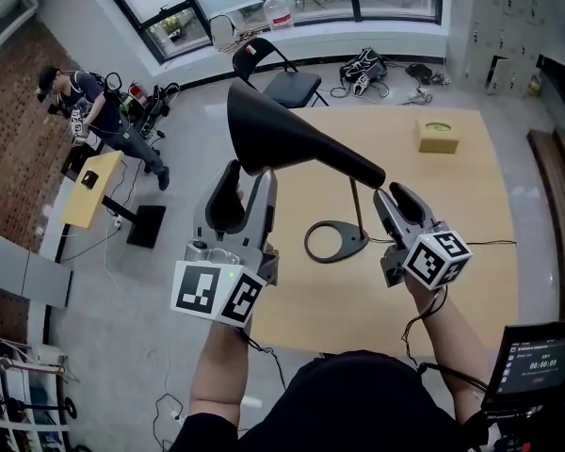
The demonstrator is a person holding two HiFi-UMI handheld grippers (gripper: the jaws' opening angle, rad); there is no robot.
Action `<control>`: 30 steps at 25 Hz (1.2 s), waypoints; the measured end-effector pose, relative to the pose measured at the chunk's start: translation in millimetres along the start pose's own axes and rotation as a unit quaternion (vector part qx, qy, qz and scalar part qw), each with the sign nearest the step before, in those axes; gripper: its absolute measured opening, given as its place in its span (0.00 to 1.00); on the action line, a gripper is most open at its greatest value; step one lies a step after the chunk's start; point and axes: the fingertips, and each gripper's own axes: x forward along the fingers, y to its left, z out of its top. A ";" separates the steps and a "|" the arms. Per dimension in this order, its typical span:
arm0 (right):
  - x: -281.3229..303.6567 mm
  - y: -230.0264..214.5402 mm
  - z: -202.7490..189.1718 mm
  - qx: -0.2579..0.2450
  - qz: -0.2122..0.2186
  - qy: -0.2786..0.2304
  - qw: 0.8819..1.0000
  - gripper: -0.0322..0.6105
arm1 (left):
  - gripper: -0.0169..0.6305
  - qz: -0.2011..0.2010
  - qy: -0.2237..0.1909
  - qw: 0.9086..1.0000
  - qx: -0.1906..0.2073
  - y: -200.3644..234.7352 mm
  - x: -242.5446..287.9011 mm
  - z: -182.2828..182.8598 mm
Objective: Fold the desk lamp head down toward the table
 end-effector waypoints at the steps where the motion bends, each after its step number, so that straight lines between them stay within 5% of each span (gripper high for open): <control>1: 2.2 0.5 -0.8 0.004 0.001 0.001 1.000 0.30 | 0.31 -0.001 0.001 1.000 0.000 1.0 1.7 0.1; 12: 11.0 3.0 -2.7 0.021 0.010 0.010 1.000 0.30 | 0.31 -0.015 0.010 1.000 -0.008 0.2 5.4 -1.2; 16: 12.3 5.0 -1.9 0.023 0.014 0.012 1.000 0.30 | 0.13 0.004 0.007 1.000 -0.023 11.1 0.7 -1.9; 30: 7.6 3.4 7.5 -0.001 0.006 0.009 1.000 0.27 | 0.11 0.016 0.011 0.999 -0.044 18.4 -6.7 -13.3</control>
